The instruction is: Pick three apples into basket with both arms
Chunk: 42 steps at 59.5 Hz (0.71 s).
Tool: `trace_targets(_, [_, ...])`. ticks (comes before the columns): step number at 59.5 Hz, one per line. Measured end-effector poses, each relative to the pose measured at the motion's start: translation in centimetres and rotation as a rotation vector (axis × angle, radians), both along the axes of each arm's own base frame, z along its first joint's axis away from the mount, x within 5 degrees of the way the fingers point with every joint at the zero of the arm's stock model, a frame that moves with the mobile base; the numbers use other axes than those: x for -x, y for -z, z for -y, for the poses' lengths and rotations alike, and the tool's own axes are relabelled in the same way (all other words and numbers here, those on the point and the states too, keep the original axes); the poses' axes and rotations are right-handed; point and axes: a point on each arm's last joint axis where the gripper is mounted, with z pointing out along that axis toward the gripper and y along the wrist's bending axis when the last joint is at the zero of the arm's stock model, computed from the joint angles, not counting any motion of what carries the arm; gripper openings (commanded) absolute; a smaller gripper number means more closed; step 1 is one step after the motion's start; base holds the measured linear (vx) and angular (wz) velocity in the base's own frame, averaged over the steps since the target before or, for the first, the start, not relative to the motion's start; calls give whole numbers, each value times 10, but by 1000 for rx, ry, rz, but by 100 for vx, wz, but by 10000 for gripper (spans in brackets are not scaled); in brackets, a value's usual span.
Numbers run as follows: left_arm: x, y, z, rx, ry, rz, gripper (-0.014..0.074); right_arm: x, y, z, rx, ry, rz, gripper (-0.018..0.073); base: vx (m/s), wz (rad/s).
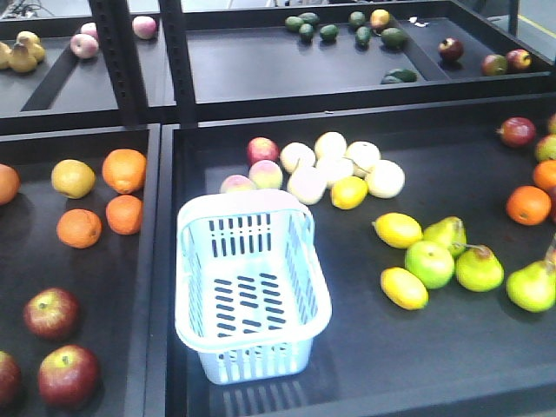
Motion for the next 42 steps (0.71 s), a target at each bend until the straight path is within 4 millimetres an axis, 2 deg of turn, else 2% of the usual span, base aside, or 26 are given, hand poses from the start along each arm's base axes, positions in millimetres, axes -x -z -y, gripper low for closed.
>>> trace_targets(42, [0, 0, 0, 0, 0, 0, -6, 0, 0, 0, 0, 0, 0, 8, 8, 13])
